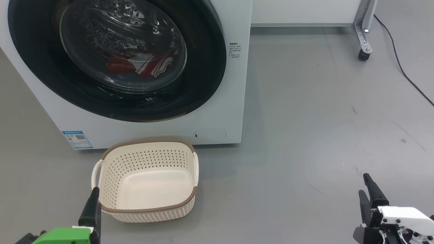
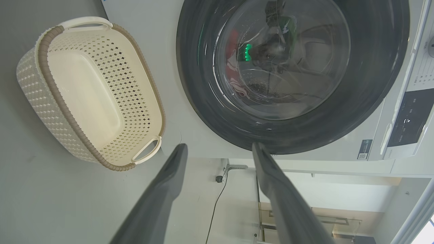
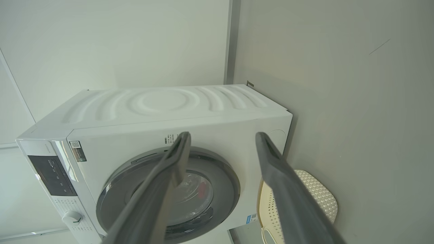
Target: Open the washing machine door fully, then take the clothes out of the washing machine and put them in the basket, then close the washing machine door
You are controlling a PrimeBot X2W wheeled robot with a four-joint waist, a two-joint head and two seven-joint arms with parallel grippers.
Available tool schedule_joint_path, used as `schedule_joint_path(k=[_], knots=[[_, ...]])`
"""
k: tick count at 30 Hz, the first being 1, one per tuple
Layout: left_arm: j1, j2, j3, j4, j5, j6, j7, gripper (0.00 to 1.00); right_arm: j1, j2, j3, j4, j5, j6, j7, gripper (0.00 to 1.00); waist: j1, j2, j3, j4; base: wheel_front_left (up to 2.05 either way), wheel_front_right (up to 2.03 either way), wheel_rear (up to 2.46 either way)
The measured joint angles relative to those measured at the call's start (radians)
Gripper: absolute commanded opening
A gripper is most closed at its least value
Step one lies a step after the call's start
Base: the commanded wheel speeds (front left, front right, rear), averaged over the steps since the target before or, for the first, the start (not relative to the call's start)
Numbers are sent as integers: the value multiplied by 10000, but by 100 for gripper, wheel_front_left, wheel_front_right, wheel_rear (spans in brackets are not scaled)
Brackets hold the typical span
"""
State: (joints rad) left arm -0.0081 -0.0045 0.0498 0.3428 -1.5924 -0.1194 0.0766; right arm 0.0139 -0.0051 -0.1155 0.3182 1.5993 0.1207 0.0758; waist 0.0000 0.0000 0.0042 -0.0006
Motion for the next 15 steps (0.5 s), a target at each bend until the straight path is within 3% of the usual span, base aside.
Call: schedule_joint_path(k=[15], knots=[[-11,19,-157,-293,10,-2,-518,100,0,-38,205,-539,-186,0,-523,100,0,0,1,17,0,0,0]])
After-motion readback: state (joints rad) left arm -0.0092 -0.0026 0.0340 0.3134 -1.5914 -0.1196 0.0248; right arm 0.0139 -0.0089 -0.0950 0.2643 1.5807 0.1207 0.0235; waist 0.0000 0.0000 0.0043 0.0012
